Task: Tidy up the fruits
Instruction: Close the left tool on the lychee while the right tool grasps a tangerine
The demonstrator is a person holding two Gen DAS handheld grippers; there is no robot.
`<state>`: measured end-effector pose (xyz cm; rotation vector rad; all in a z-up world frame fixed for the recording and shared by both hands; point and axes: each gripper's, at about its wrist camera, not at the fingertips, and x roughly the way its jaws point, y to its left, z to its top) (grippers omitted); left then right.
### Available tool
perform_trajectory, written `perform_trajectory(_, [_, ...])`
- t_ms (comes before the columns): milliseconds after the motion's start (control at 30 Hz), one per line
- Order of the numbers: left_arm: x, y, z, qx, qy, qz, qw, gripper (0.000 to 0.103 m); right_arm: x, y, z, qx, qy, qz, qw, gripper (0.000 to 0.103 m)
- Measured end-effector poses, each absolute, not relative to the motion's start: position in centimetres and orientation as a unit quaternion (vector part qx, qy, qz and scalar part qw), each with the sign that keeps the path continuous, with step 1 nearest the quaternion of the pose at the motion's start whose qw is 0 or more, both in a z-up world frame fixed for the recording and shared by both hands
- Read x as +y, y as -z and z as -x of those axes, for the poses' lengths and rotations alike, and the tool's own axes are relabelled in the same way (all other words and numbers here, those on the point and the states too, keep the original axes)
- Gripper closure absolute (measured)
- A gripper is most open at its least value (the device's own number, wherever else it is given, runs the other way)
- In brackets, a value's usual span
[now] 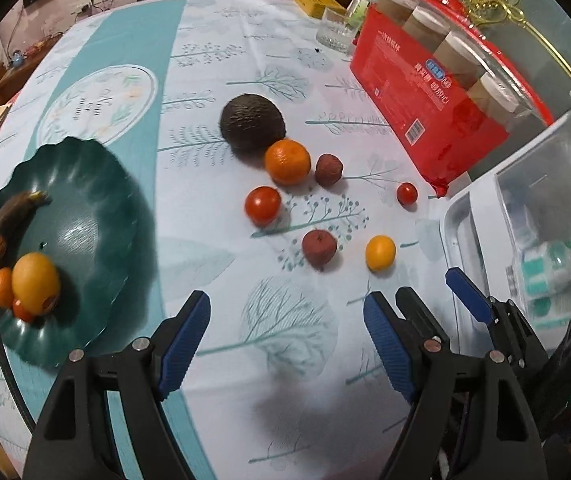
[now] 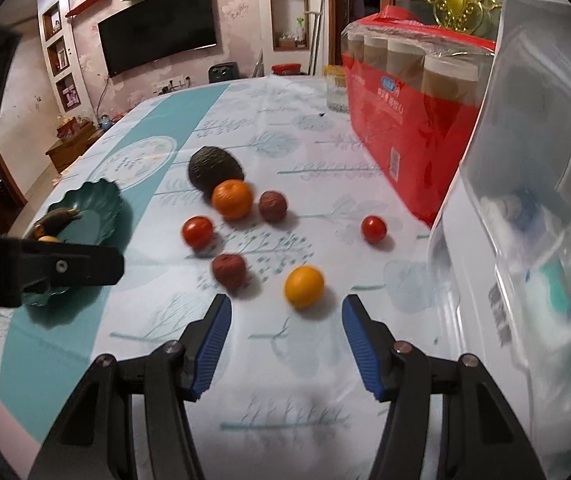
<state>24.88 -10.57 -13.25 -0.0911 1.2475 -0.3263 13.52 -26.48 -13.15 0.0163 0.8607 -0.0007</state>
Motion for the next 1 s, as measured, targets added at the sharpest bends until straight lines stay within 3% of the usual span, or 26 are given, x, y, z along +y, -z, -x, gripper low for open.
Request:
perform_trajectory(433, [-13.9, 19.0, -29.4, 0.630, 0.153, 0.053, 0.759, 0.026, -27.4, 16.2, -16.3, 0.411, 0.016, 0.005, 0.912, 0.045])
perform_trajectory(767, [-14.9, 21.4, -30.1, 0.613, 0.159, 0.073, 0.771, 0.041, -27.7, 18.2, -17.3, 0.433, -0.011, 0.008, 0.902, 0.046])
perform_trajectory(1000, [-14.9, 21.8, -30.6, 0.599, 0.186, 0.091, 0.774, 0.058, -27.4, 19.1, -17.7, 0.447, -0.023, 0.009, 0.894, 0.056])
